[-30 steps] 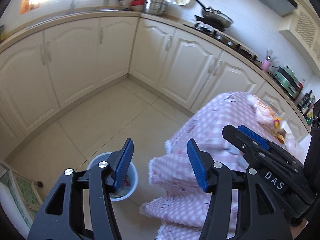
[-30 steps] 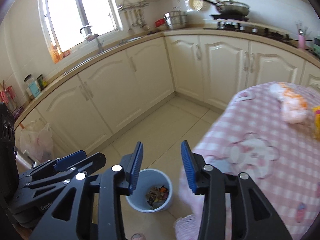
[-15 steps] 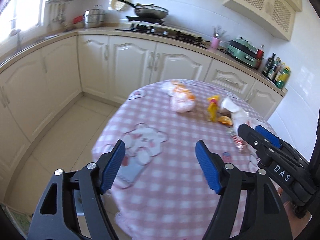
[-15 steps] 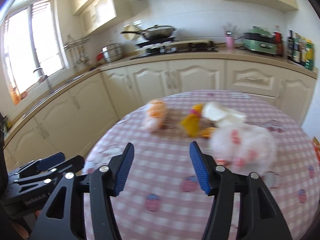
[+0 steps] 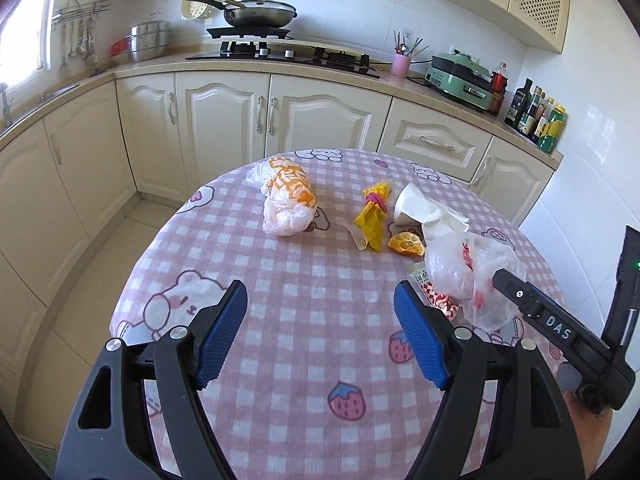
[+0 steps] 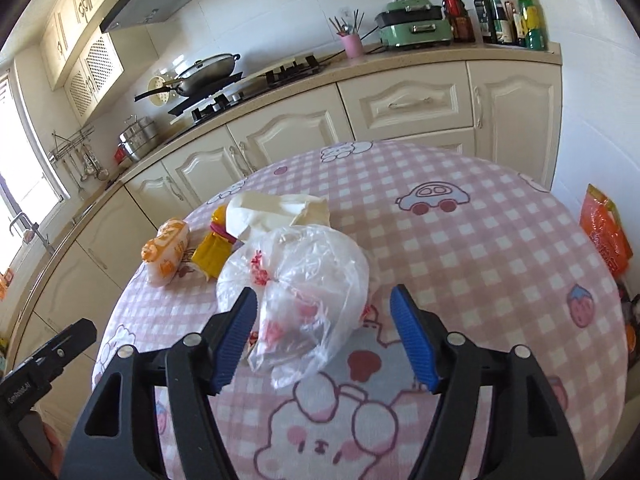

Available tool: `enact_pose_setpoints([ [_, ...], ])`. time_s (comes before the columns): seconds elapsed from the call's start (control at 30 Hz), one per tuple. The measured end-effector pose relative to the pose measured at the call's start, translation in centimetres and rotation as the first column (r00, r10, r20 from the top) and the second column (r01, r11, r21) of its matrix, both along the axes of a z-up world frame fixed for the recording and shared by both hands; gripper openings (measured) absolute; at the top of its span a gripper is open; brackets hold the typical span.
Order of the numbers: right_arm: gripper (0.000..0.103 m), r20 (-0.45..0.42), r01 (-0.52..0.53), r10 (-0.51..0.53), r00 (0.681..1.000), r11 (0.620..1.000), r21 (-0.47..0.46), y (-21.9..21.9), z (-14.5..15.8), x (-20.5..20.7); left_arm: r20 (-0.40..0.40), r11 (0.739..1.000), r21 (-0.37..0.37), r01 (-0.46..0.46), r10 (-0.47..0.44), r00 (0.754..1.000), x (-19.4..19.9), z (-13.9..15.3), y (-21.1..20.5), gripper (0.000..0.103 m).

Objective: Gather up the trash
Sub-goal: 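Grasp the clear plastic bag with the right tool while the left tool grasps the orange-printed bread bag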

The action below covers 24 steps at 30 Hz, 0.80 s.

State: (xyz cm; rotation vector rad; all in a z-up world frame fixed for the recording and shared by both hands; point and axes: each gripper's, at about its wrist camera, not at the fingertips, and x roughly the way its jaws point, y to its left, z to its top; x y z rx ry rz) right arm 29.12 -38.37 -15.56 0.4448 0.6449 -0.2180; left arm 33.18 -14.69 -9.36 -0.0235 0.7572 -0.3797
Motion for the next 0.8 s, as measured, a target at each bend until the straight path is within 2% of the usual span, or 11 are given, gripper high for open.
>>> enact_pose_setpoints([
  [0.03,0.064,-0.013,-0.009,0.009,1.000,1.000,0.020,-0.2,-0.4,0.6,-0.001,1.000,0.002,-0.001,0.001,1.000,0.4,0.0,-0.1,0.073],
  [0.07,0.043,-0.013,-0.022,0.022,1.000,0.999,0.040,-0.1,-0.6,1.0,-0.001,1.000,0.003,-0.001,0.001,1.000,0.7,-0.1,-0.1,0.073],
  [0.1,0.039,-0.010,-0.040,0.041,0.999,0.998,0.055,-0.1,-0.8,1.1,-0.001,1.000,0.005,-0.005,0.005,1.000,1.1,-0.1,-0.2,0.073],
  [0.17,0.015,0.001,-0.057,0.057,0.998,0.997,0.045,0.3,-0.7,1.5,-0.001,1.000,0.002,-0.012,0.012,1.000,1.9,-0.2,-0.1,0.073],
  [0.37,0.008,0.096,-0.058,0.064,0.993,0.996,-0.062,2.1,2.7,1.3,-0.010,0.998,-0.025,-0.051,0.051,0.999,4.6,-0.8,1.0,0.073],
  [0.6,0.007,0.193,-0.092,0.123,0.973,0.983,-0.162,5.5,7.2,3.1,-0.028,0.996,-0.065,-0.059,0.057,0.998,6.9,-1.6,1.0,0.073],
  [0.8,0.007,0.212,-0.103,0.140,0.967,0.979,-0.176,7.1,7.7,6.6,-0.034,0.994,-0.088,-0.058,0.055,0.998,8.6,-2.2,0.4,0.073],
])
